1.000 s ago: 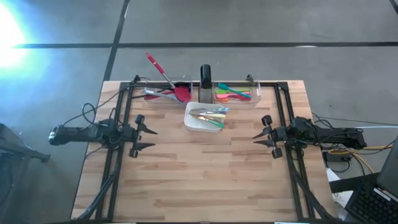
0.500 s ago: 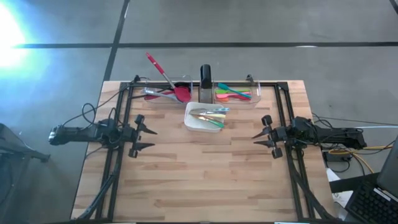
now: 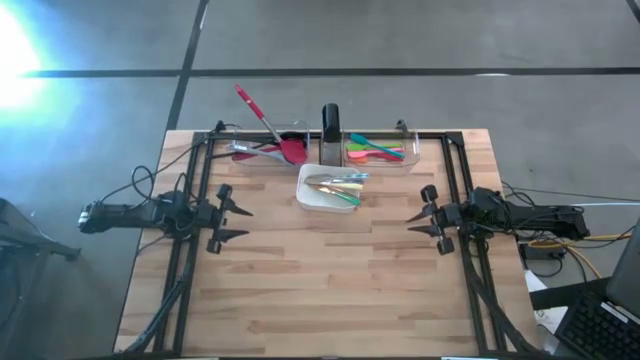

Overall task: Pick & Place Kitchen Items
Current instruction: Return to Home Position

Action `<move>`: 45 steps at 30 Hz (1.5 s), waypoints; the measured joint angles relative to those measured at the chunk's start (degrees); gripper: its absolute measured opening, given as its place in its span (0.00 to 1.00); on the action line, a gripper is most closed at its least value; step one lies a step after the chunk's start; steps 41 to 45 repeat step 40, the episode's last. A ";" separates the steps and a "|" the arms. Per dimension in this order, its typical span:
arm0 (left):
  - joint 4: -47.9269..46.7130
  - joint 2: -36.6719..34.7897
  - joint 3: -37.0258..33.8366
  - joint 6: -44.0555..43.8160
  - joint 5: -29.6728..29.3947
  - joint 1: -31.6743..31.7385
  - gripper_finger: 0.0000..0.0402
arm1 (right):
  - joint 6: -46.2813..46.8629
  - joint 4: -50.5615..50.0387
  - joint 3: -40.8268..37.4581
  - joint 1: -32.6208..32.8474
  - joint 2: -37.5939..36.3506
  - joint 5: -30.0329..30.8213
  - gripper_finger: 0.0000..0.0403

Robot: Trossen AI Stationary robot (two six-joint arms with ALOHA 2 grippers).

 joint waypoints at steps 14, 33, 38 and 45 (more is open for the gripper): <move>0.02 0.00 -0.02 0.00 -0.02 0.02 0.57 | 0.00 -0.01 0.00 -0.01 0.00 0.00 0.20; 0.02 0.00 -0.04 0.00 0.00 0.00 0.57 | 0.00 -0.01 0.00 -0.01 0.00 0.00 0.20; 0.02 -0.01 -0.04 0.00 0.00 0.00 0.57 | 0.00 -0.01 0.00 -0.01 0.00 0.00 0.18; 0.02 -0.02 -0.04 0.00 0.00 0.00 0.57 | 0.00 0.00 0.00 -0.01 0.00 0.00 0.17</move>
